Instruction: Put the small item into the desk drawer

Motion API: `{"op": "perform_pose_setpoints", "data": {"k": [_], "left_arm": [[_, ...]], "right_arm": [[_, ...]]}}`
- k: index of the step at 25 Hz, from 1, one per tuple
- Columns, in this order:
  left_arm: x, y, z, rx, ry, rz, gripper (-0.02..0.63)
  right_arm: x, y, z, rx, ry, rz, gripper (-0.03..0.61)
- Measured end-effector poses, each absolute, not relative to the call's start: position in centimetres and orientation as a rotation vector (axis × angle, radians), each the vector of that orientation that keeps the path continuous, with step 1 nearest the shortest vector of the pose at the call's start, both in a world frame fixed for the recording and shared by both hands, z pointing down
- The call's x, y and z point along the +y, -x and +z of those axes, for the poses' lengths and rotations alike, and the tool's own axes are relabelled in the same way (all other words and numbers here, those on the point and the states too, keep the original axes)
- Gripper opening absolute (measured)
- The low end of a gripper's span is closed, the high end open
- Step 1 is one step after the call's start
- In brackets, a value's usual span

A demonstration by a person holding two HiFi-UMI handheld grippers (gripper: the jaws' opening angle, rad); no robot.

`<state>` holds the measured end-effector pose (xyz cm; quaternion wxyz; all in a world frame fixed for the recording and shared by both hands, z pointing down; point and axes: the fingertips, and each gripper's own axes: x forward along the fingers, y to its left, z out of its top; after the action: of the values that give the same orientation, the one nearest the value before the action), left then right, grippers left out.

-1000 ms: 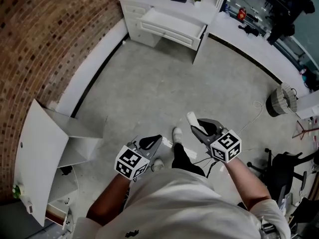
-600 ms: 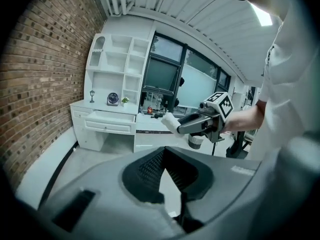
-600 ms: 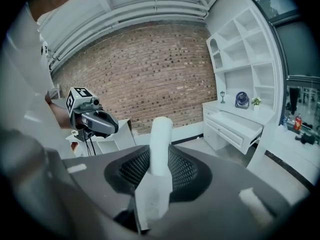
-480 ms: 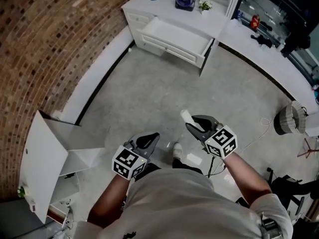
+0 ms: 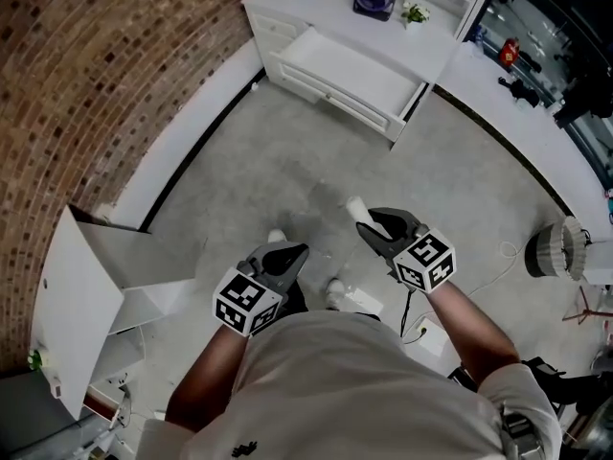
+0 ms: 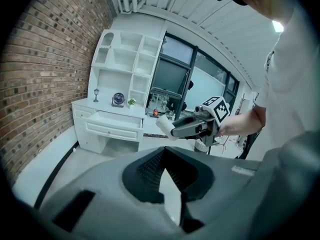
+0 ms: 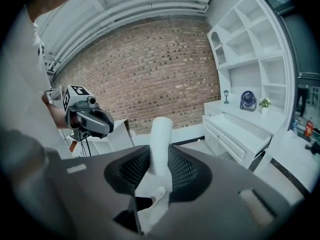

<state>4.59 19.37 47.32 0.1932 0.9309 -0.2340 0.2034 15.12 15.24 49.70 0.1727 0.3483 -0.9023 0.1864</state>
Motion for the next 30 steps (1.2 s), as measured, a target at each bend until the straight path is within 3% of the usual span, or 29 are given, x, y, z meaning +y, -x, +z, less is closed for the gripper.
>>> {"op": "perform_pose_setpoints", "data": {"k": [11, 23, 30], "left_arm": [[5.0, -0.5, 47.1, -0.533, -2.68, 0.545, 0.006], [-8.7, 9.3, 47.2, -0.554, -2.675, 0.52, 0.006], [-13.7, 10.8, 48.1, -0.628, -2.634, 0.481, 0.006]], "right_arm": [[1.7, -11.8, 49.4, -2.466, -1.079, 0.507, 0.127], [-13.1, -5.2, 50.1, -2.376, -1.092, 0.459, 0.129], [-22.0, -6.3, 51.1, -2.325, -1.083, 0.428, 0.129]]}}
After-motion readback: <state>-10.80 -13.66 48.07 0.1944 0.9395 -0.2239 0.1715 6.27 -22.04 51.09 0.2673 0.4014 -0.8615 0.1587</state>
